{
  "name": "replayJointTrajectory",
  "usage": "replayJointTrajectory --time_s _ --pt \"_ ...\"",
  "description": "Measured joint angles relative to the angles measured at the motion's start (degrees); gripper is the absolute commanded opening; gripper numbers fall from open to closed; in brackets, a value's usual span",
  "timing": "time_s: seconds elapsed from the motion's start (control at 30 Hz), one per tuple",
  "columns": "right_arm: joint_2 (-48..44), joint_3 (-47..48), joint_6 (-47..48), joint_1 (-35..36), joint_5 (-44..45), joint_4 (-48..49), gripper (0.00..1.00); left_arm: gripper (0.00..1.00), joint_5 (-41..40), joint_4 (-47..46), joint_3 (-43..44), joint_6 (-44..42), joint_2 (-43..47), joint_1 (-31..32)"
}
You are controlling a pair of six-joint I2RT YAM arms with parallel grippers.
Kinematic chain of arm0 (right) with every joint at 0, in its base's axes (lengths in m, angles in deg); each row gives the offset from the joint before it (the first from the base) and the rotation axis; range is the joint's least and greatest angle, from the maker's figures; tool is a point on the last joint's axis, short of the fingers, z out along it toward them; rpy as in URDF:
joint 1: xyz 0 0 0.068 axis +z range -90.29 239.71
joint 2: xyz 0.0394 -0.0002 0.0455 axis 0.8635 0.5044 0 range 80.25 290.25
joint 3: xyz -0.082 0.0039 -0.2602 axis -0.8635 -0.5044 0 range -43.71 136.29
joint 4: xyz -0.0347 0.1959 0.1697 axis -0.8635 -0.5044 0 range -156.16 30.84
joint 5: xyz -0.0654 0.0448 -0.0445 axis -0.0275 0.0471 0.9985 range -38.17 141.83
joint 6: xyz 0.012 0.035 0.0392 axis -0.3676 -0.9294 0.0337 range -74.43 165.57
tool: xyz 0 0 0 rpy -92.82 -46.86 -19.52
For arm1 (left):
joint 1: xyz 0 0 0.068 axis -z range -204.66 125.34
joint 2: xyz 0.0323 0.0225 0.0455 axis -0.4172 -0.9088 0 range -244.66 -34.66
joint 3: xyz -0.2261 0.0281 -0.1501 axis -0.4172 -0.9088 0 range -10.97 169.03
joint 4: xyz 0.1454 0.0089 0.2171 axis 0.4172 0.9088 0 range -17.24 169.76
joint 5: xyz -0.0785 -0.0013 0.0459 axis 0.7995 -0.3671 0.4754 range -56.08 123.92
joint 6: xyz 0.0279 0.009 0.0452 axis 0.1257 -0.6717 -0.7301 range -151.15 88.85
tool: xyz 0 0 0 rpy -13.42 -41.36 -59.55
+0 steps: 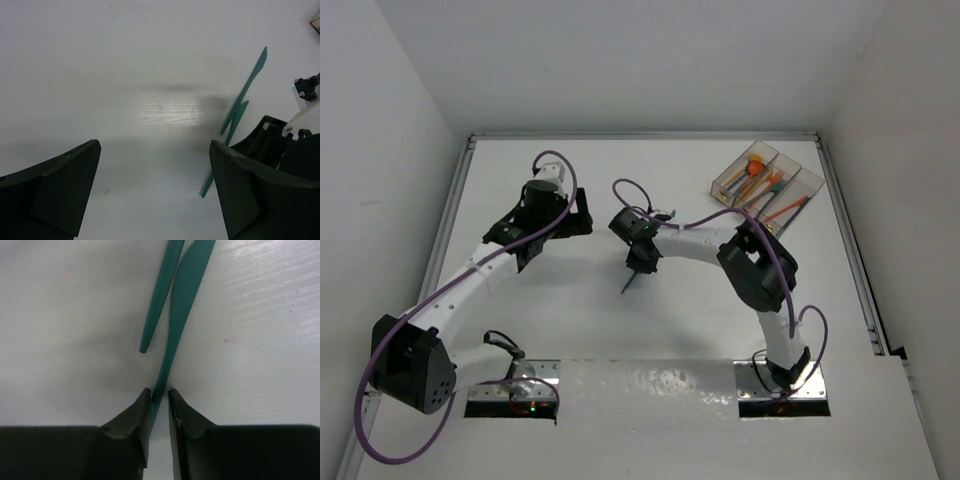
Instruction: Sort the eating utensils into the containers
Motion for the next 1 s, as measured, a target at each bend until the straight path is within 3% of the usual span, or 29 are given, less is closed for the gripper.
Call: replayJointTrajectory --time_s 0.13,0.33,0.53,0.77,1.0 --pt "-1.86 -3.13 -0.46 -0.39 0.17 1.14 0.00 0.89 -0.04 0.02 0.00 0.00 0.02 0.00" --pt "-10.82 -15.39 1.14 -4.81 0.92 2.19 0.00 0.89 0.00 0.00 -0.31 0.00 0.11 0.00" --pt "-21.75 -23.74 10.19 -14.14 6.60 0.87 0.00 0.89 0.57 -0.13 -0.63 0.00 0.11 0.00" --pt "-33.35 -18.73 25.73 -29.66 10.03 3.50 0.00 0.89 2.05 -0.63 -0.63 -0.02 0.09 0.00" --pt "-28.24 -5.18 34.64 -48.11 9.27 6.03 0.00 0.89 2.89 -1.18 -0.63 -0.20 -0.17 0.00"
